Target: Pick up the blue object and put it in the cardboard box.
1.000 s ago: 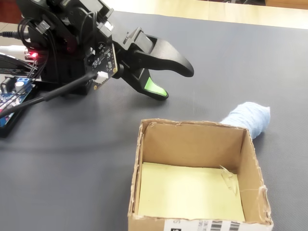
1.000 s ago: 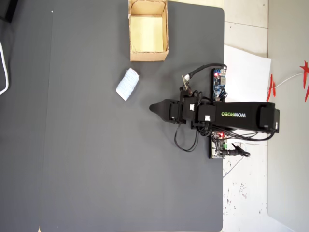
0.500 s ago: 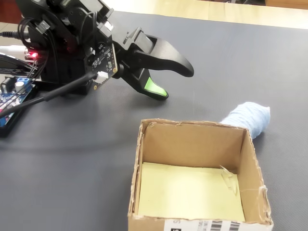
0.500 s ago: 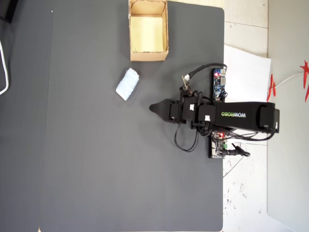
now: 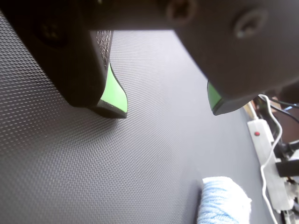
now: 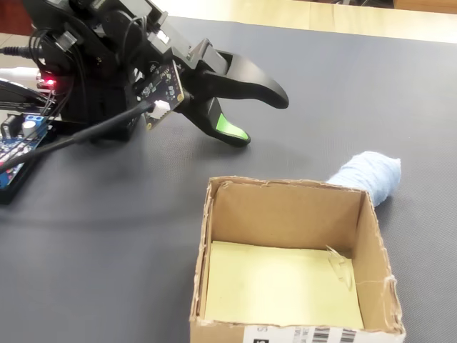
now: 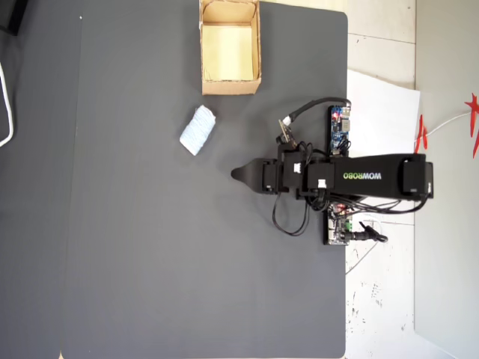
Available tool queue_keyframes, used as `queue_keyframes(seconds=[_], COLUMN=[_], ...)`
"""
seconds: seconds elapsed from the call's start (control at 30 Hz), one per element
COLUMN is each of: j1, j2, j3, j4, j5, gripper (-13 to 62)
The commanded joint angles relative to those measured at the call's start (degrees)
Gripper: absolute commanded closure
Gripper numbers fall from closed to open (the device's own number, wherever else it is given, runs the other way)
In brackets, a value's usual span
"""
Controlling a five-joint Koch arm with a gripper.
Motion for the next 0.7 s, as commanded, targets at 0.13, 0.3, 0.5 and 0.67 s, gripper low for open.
queue_keyframes(seconds=[0.13, 0.3, 0.5, 0.67], j1=[-1.8, -1.3, -0.4, 1.6], j2=[4.8, 2.9, -3.6, -10.5], j3=[1.3, -3.9, -13.5, -24.4], j4=[-2.9, -3.8, -4.3, -2.8], j5=[5.3, 4.2, 0.9, -4.0], gripper=[15.4, 15.0, 14.5, 15.3])
